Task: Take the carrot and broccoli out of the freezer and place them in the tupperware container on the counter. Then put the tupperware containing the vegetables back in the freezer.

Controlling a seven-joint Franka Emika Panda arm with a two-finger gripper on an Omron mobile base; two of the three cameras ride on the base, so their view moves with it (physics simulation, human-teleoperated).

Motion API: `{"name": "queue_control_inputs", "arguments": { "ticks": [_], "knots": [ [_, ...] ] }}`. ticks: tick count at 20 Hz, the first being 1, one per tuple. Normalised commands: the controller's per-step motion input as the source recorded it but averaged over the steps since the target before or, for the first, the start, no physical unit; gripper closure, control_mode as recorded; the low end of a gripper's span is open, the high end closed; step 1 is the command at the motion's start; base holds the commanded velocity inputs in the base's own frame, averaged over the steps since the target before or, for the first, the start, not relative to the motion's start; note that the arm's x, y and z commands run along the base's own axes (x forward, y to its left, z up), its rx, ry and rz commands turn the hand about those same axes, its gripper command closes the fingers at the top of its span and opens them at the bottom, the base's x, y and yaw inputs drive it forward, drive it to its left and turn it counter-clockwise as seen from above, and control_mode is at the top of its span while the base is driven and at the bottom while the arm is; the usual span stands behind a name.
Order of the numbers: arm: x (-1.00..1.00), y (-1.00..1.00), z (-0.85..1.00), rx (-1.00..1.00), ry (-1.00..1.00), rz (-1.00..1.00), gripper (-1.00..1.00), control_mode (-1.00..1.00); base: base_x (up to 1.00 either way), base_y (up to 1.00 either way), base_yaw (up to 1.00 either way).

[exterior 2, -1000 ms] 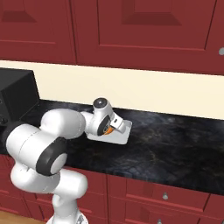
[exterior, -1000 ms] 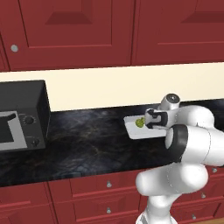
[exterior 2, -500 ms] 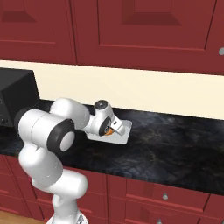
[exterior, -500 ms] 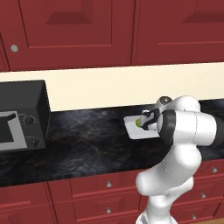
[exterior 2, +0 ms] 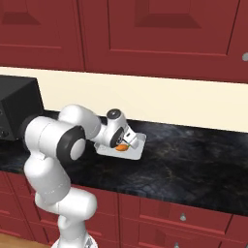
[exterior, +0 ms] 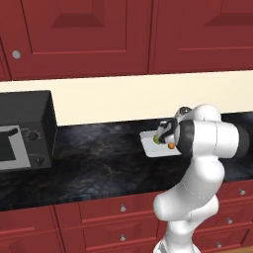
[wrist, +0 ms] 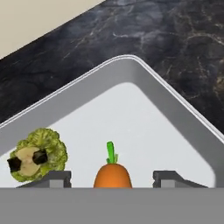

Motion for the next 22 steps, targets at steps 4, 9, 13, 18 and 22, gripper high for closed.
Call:
{"name": "queue_control_inputs", "arguments": {
  "ticks": [4,9,13,18,22],
  "knots": [
    [-0.39,-0.39,0.66,0.09,-0.09,0.00,-1.00,-1.00,0.00,0.00,0.00],
    [-0.15,-0.40,0.62,0.03,-0.04,0.01,-1.00,-1.00,0.00,0.00,0.00],
    [0.00,-0.40,0.09,-0.03,0.03,0.11,-1.00,-1.00,0.00,0.00,0.00],
    [0.00,-0.23,-0.50,0.00,0.14,0.15,-1.00,-1.00,0.00,0.00,0.00],
    [0.05,-0.26,-0.37,0.00,0.09,0.14,-1.00,-1.00,0.00,0.00,0.00]
  ]
}}
